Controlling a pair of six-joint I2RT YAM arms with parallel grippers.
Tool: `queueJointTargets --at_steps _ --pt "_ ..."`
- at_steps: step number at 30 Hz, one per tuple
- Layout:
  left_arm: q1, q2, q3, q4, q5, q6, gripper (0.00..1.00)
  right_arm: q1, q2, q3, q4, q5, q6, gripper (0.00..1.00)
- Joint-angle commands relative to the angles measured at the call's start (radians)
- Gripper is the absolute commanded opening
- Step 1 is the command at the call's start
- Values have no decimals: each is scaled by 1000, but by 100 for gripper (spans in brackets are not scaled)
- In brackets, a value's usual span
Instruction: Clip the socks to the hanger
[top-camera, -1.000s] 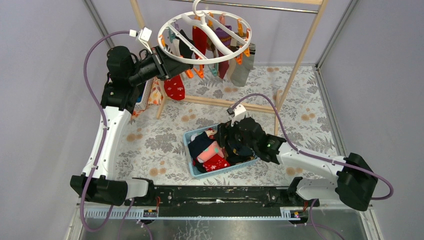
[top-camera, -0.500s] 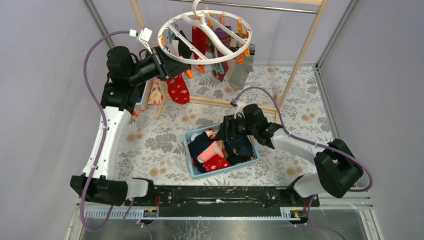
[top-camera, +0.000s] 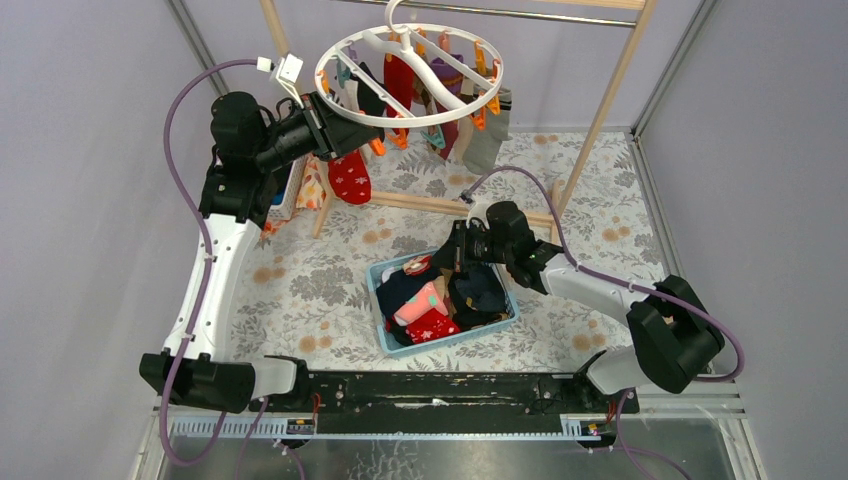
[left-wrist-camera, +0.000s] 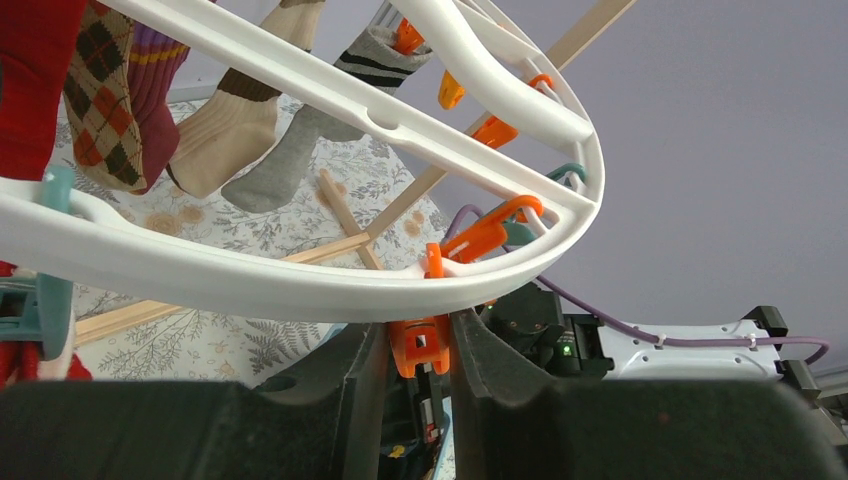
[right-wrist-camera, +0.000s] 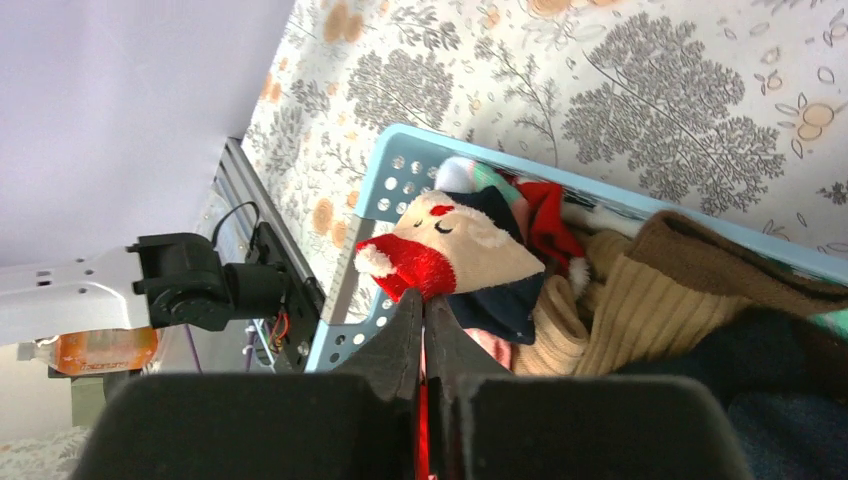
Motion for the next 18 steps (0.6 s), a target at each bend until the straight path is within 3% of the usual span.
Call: queueJointTargets --at_steps 1,18 --pt "-4 -23 22 -14 11 23 5 -12 -111 70 -12 -1 0 0" --pt "-4 -31 24 -5 14 20 5 -13 -448 271 -406 65 -107 0"
